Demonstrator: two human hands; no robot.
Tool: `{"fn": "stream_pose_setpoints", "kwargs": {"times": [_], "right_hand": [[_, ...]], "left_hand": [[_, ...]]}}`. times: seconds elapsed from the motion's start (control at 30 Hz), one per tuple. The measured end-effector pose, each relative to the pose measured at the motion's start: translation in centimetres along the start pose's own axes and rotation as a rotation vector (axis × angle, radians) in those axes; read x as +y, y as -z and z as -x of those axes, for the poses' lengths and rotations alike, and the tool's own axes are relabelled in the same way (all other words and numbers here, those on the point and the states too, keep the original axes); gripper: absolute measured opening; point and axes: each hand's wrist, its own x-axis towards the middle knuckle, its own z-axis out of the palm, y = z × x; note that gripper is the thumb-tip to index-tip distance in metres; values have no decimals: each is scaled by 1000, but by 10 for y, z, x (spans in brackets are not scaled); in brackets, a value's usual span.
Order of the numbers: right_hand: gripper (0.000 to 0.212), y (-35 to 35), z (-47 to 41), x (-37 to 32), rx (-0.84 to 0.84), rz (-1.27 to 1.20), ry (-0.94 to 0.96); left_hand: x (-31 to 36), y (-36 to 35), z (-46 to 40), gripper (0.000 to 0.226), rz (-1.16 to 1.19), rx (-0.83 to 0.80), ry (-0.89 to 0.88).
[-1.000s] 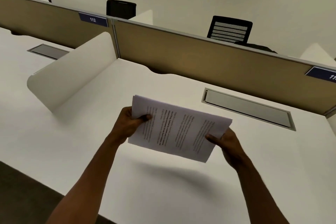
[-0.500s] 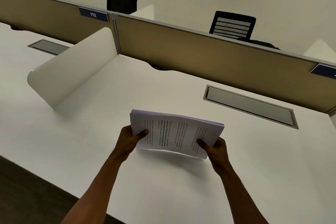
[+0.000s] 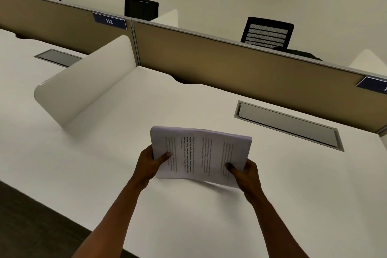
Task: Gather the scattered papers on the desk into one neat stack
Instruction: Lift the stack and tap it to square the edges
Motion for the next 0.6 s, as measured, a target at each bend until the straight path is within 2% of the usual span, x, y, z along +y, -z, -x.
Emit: {"fn": "stream_pose_setpoints", "kwargs": {"times": [0.07,0.1,0.17,0.23,0.27,0.33,0.4,0.47,0.53,0.57,0.6], "right_hand": [[27,5,-6,-12,-12,63,40],[28,6,-9,-22,-21,104,65],[32,9,-16,-45,-44,201,122],[26,10,-25,-72,-79,298,183],[22,10,-29,-85,-105,346,213],[24,8,-40,-113,-165,450,283],[23,0,-46,-139,-223,540,341],[25,-9,-50,-162,-260,595,386],[23,-8,-55,-183,-350,591,397],[27,-2,-57,-190,-399,533,379],[41,5,-58,-195,-418,442,364]], "left_hand": [[17,3,0,103,-172,110,-101],[28,5,-1,120,-293,184,-184],[56,8,-4,126,-569,239,-421],[92,7,-10,111,-783,130,-589],[108,5,-14,104,-858,30,-600],[134,1,-22,90,-901,-172,-497],[147,-2,-29,52,-857,-267,-412],[148,-1,-33,12,-775,-239,-428],[141,4,-33,12,-621,-184,-440],[135,8,-33,13,-526,-155,-427],[129,12,-32,13,-422,-126,-405]]}}
